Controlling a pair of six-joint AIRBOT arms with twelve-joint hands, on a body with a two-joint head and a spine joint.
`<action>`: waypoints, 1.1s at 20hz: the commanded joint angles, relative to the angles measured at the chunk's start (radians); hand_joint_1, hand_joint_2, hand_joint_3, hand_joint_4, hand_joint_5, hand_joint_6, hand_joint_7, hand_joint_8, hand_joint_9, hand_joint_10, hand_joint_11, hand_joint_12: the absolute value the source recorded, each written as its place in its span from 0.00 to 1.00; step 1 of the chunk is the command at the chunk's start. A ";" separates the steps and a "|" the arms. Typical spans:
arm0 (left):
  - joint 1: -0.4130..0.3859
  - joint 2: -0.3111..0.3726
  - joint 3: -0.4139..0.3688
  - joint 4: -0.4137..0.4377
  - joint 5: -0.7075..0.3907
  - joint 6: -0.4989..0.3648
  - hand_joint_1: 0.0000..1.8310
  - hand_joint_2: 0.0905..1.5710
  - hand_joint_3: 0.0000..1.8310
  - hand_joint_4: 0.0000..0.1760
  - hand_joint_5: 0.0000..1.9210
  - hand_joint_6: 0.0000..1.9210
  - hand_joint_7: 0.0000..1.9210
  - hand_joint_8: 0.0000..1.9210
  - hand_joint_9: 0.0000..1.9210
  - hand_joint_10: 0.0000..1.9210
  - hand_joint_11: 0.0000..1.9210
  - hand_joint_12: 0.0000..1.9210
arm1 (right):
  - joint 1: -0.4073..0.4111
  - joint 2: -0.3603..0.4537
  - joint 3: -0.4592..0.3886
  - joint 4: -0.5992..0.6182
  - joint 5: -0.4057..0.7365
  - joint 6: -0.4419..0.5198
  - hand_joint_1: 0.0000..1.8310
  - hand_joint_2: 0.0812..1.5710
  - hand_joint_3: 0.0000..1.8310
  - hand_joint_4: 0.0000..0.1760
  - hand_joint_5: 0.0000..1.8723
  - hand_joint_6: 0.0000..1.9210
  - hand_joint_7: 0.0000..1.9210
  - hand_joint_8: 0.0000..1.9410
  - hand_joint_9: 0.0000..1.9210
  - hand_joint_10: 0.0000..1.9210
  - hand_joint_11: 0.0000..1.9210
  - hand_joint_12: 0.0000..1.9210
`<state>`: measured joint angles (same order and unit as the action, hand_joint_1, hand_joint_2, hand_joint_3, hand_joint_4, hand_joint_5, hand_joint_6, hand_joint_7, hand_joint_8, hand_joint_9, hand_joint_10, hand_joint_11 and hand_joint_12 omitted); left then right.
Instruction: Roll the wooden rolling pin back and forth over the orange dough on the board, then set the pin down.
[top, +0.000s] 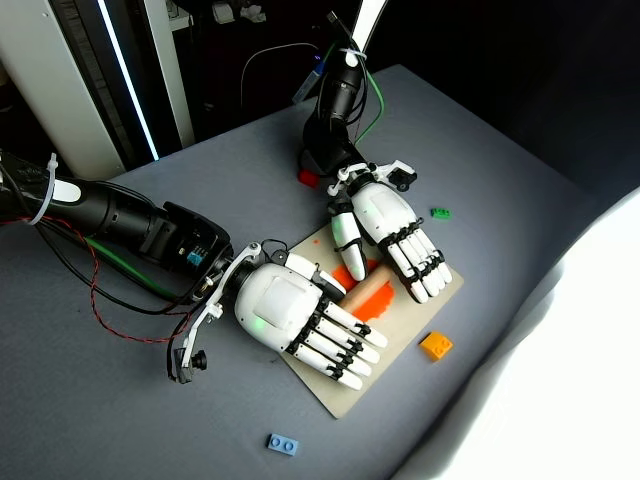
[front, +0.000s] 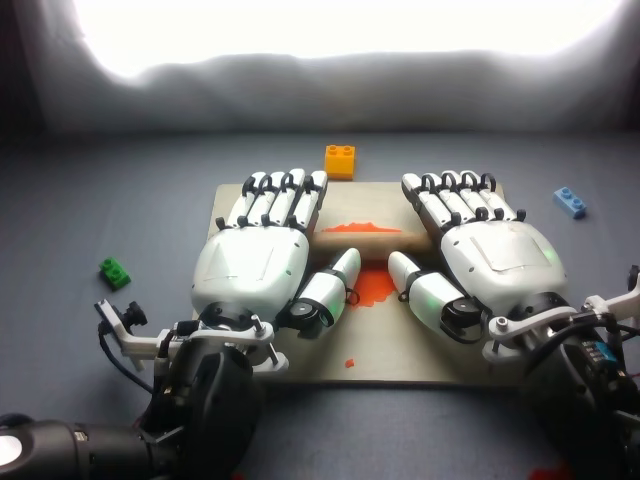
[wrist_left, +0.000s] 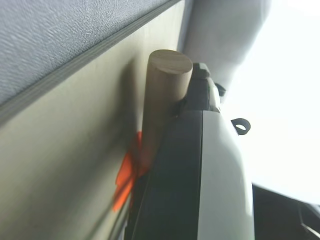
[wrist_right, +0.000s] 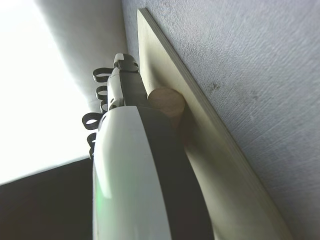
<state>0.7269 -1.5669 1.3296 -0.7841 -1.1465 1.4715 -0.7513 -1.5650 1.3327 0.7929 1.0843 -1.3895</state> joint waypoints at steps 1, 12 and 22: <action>-0.004 -0.001 0.008 0.040 -0.067 0.001 0.00 0.96 0.00 0.00 0.00 0.00 0.00 0.00 0.00 0.00 0.00 0.00 | 0.009 -0.002 0.005 -0.033 0.069 0.007 0.00 1.00 0.03 0.00 0.02 0.00 0.02 0.00 0.00 0.00 0.00 0.00; -0.025 -0.014 0.051 0.040 -0.026 0.001 0.00 0.96 0.00 0.00 0.00 0.00 0.00 0.00 0.00 0.00 0.00 0.00 | 0.021 -0.020 0.050 -0.021 0.051 0.016 0.00 1.00 0.04 0.00 0.00 0.00 0.00 0.00 0.00 0.00 0.00 0.00; -0.032 -0.026 0.087 0.040 -0.010 -0.018 0.00 0.96 0.00 0.00 0.00 0.00 0.00 0.00 0.00 0.00 0.00 0.00 | 0.035 -0.034 0.085 -0.002 0.028 0.026 0.00 1.00 0.04 0.00 0.00 0.00 0.00 0.00 0.00 0.00 0.00 0.00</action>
<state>0.6987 -1.5929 1.4139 -0.7780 -1.0882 1.4624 -0.7223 -1.5982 1.4120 0.8120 1.0550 -1.3685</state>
